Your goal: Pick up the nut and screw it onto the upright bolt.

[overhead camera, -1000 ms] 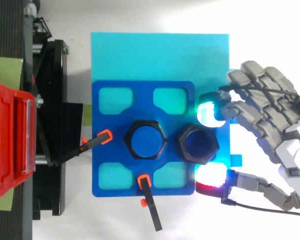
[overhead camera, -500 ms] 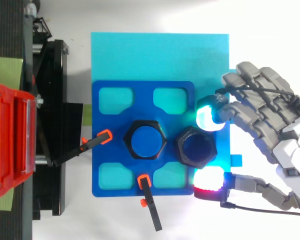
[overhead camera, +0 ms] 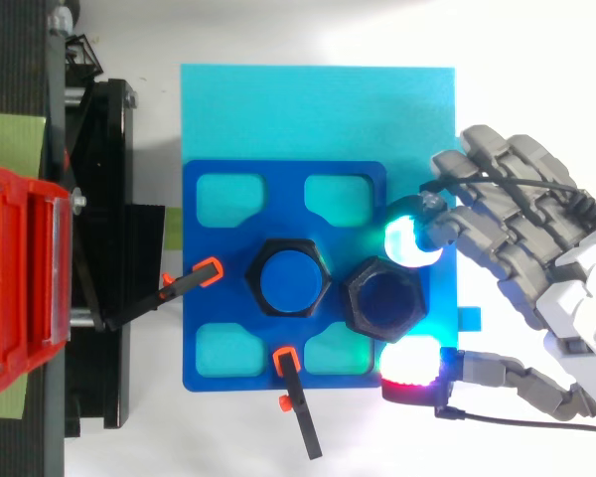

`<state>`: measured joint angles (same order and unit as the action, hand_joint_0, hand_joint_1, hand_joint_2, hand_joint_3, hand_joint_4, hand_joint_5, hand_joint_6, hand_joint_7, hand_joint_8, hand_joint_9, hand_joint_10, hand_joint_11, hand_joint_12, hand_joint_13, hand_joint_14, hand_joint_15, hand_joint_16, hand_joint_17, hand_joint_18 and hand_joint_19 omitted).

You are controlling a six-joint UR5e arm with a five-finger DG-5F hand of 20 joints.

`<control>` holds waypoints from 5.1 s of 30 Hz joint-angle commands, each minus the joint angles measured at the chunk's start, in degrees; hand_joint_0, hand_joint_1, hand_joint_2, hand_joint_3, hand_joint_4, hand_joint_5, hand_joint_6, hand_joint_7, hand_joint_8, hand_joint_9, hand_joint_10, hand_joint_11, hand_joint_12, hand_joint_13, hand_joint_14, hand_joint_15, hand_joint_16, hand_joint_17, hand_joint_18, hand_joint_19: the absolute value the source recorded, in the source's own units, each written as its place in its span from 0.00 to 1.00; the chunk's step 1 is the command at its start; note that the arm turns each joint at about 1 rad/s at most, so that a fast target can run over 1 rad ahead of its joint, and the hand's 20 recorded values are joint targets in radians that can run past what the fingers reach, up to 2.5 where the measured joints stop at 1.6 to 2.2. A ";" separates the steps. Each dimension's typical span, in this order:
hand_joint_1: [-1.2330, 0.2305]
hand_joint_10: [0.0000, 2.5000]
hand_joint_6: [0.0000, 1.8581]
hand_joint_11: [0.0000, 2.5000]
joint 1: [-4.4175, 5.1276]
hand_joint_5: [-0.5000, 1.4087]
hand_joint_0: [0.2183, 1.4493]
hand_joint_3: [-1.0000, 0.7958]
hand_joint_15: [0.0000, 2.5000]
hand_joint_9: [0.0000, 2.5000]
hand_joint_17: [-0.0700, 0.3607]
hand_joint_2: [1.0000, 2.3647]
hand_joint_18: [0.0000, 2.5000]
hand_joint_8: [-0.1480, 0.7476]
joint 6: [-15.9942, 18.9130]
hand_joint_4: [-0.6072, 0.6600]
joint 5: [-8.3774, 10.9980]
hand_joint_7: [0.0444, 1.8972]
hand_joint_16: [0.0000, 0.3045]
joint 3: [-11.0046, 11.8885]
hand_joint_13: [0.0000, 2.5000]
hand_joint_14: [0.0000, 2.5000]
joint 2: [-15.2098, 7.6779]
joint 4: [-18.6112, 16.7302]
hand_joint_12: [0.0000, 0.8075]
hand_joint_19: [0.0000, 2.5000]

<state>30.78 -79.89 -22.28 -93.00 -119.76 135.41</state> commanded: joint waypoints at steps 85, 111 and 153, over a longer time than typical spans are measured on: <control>0.37 0.00 0.27 0.07 -11.88 0.17 0.27 0.28 0.00 0.19 0.42 0.00 0.07 0.51 1.32 0.71 -32.30 0.63 0.16 10.82 0.10 0.00 3.66 15.14 0.48 0.02; 0.38 0.00 0.27 0.07 -12.67 0.17 0.27 0.28 0.00 0.19 0.41 0.00 0.07 0.51 4.39 0.71 -34.15 0.63 0.16 10.82 0.11 0.00 1.73 14.27 0.48 0.02; 0.37 0.00 0.27 0.07 -14.78 0.17 0.28 0.28 0.00 0.19 0.40 0.00 0.06 0.51 6.06 0.70 -37.93 0.62 0.15 10.73 0.11 0.00 1.64 16.73 0.48 0.02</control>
<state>15.98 -74.09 -60.07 -82.25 -118.12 151.99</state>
